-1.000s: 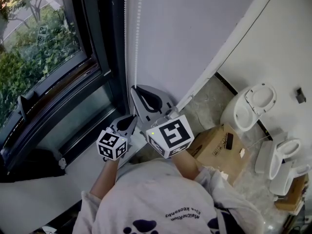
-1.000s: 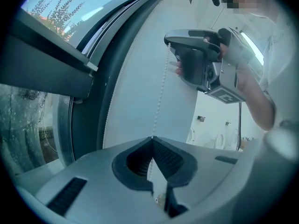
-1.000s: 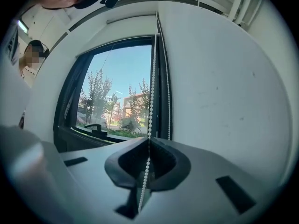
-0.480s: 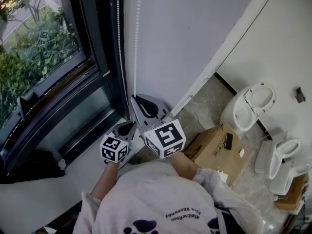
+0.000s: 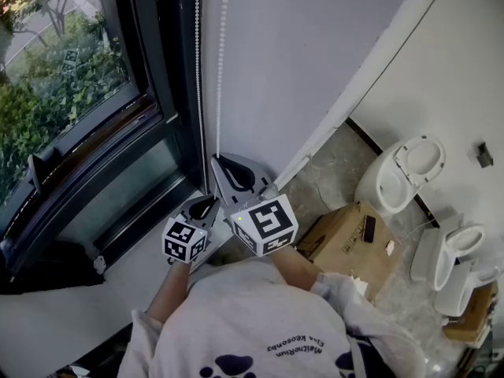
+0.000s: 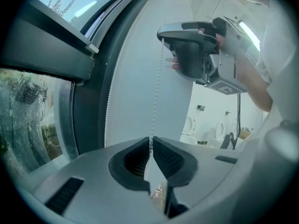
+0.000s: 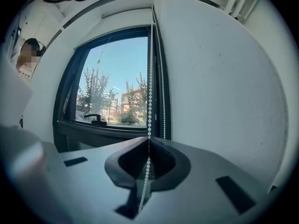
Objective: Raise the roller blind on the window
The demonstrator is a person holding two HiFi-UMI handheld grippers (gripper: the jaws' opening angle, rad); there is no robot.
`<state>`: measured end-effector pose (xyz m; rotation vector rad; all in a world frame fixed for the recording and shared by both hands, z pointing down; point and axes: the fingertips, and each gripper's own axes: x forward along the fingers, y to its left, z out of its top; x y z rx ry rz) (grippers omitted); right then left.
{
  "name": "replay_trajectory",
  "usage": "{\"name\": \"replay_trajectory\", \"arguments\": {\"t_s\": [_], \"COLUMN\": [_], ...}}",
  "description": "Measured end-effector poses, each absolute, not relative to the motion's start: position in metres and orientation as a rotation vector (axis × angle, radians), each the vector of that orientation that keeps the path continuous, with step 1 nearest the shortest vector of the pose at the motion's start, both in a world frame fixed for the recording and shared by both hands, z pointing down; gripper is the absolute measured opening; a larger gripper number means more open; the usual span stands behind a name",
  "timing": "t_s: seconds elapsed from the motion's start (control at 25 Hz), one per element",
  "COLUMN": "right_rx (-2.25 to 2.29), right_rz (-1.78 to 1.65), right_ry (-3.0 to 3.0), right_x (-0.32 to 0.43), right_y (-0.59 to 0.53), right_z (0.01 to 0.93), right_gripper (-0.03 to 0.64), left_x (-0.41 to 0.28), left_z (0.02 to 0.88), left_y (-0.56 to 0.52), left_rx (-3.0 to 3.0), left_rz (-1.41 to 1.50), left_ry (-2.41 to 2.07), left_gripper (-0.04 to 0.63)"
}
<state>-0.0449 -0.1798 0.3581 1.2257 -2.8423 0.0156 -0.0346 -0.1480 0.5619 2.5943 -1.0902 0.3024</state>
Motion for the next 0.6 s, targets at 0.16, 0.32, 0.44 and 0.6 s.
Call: {"name": "replay_trajectory", "arguments": {"t_s": [0.16, 0.32, 0.44, 0.6], "right_rx": [1.231, 1.228, 1.227, 1.226], "right_rz": [0.018, 0.017, 0.013, 0.013], "right_ry": [-2.846, -2.849, -2.848, -2.848], "right_x": [-0.044, -0.044, -0.045, -0.044], "right_y": [-0.181, -0.180, -0.180, -0.181], "right_z": [0.357, 0.357, 0.357, 0.358], "right_gripper": [0.010, 0.010, 0.009, 0.009], "left_x": [-0.037, -0.046, -0.057, -0.069], "left_z": [0.543, 0.500, 0.457, 0.406], "left_y": [-0.148, -0.152, -0.156, -0.161], "left_rx": [2.600, 2.594, 2.604, 2.680], "left_rz": [0.233, 0.102, 0.018, 0.049], "left_ry": [-1.066, -1.079, -1.088, -1.117], "left_gripper": [0.124, 0.123, 0.123, 0.123]}}
